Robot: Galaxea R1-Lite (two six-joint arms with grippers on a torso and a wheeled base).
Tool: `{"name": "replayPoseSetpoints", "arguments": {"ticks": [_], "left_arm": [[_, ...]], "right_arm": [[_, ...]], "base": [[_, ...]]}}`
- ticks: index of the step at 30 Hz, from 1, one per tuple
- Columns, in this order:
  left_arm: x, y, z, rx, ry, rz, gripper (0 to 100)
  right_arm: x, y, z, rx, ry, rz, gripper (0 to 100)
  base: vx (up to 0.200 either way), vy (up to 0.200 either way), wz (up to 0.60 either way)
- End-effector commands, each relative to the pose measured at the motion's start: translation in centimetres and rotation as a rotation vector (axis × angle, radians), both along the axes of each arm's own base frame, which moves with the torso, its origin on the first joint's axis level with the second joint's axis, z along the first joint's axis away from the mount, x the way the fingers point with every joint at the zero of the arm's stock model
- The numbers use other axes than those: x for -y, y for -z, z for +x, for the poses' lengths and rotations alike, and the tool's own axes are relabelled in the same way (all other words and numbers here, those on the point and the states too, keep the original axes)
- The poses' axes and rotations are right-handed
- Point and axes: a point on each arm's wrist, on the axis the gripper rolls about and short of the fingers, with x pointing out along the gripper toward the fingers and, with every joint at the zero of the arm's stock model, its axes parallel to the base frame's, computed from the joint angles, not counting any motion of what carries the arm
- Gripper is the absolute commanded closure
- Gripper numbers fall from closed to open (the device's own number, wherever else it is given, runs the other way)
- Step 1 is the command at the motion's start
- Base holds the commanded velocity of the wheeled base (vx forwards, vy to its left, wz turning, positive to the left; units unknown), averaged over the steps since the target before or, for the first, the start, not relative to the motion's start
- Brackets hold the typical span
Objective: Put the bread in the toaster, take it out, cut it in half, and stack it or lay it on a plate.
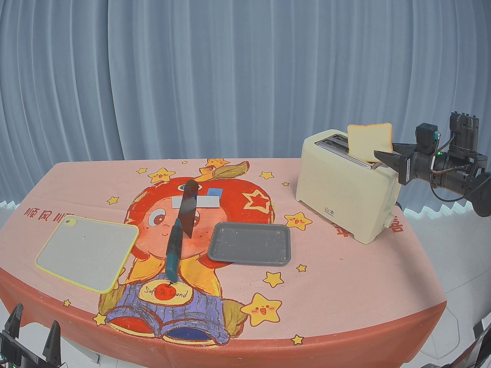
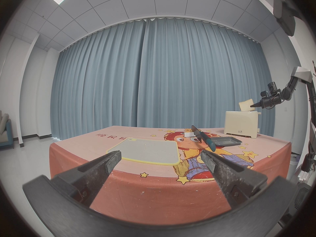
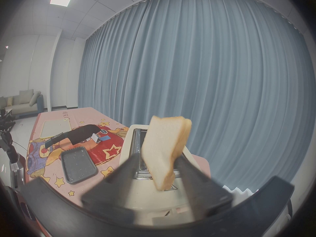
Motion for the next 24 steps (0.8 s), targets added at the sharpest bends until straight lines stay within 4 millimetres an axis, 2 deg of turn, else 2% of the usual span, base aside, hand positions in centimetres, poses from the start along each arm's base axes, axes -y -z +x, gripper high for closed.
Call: {"name": "replayPoseSetpoints", "arguments": {"ticks": [1, 15, 20, 21, 24], "left_arm": [[0.0, 0.5, 0.1, -0.012, 0.000, 0.000, 0], [0.0, 0.5, 0.1, -0.012, 0.000, 0.000, 0], [0.0, 0.5, 0.1, -0.012, 0.000, 0.000, 0], [0.0, 0.5, 0.1, -0.010, 0.000, 0.000, 0], [0.0, 0.5, 0.1, -0.012, 0.000, 0.000, 0]], "right_arm": [[-0.1, -0.1, 0.0, 0.005, -0.002, 0.002, 0], [0.1, -1.0, 0.0, 0.033, 0.004, 0.012, 0], [0.3, -1.8, -0.8, 0.056, 0.028, 0.015, 0], [0.3, -2.7, -1.6, 0.070, 0.046, 0.042, 0], [0.1, -3.7, -2.9, 0.054, 0.095, 0.116, 0]], "base": [[0.000, 0.000, 0.00], [0.000, 0.000, 0.00], [0.000, 0.000, 0.00], [0.000, 0.000, 0.00], [0.000, 0.000, 0.00]]}}
